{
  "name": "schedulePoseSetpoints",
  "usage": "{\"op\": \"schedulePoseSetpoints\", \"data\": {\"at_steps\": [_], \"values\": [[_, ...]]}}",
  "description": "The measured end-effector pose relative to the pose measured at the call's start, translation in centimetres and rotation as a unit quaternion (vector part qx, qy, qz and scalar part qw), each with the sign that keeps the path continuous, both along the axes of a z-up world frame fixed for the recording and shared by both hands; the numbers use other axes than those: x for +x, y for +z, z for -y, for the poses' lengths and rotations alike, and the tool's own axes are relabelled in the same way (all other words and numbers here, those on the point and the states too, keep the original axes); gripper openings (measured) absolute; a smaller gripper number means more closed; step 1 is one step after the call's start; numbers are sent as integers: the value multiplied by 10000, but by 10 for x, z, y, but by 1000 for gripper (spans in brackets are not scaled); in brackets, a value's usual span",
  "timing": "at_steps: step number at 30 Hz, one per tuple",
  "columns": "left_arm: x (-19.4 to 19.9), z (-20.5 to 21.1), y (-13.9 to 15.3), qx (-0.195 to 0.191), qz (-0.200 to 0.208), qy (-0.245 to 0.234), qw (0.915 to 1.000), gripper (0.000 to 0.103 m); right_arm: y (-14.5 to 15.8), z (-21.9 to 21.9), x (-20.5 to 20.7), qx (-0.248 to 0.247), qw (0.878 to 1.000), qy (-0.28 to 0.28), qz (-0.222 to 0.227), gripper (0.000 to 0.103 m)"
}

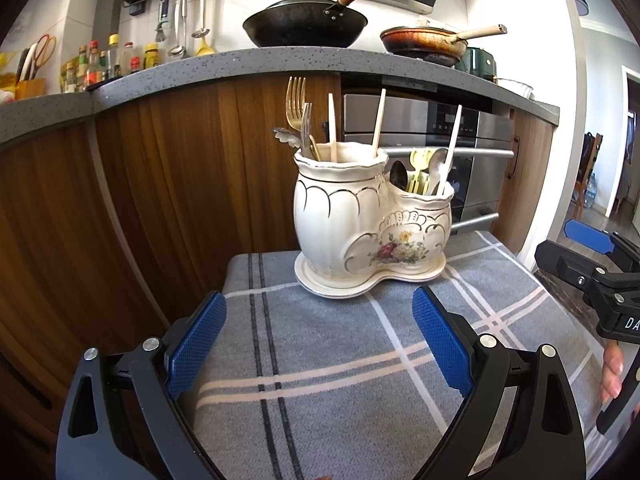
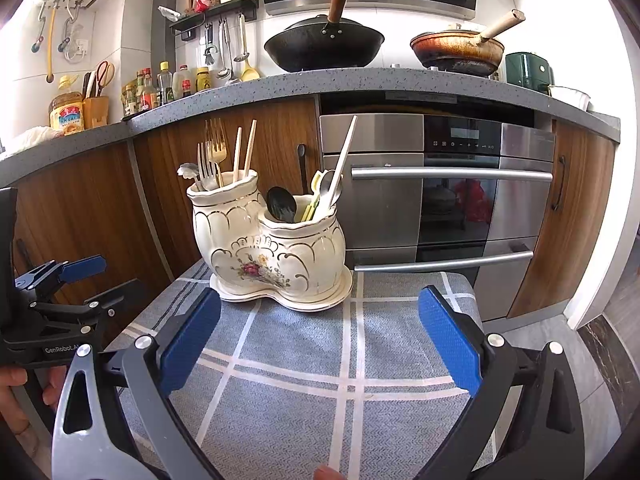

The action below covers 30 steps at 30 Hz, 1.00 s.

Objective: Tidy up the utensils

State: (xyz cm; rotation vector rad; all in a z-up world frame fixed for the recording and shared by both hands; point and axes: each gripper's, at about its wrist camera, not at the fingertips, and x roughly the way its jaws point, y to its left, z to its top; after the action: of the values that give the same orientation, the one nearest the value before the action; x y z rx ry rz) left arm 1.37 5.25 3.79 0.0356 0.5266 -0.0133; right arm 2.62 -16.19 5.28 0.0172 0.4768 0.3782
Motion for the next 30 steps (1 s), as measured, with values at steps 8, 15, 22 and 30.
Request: {"op": "schedulePoseSetpoints", "data": {"at_steps": [8,15,22,30], "values": [[-2,-2,0,1,29,5,10000,94,-1,-3,0,-35,10000,22,-20,97],[-3,-2,0,11,36,1,10000,94,-1,-5,0,-48,10000,25,-18,97],[-3,-2,0,32,43,3,10000,94,-2,-7,-1,-64,10000,37,-21,97],[-4,-1,1,57,60,-20,10000,94,-2,-8,0,-71,10000,33,-31,97]]}}
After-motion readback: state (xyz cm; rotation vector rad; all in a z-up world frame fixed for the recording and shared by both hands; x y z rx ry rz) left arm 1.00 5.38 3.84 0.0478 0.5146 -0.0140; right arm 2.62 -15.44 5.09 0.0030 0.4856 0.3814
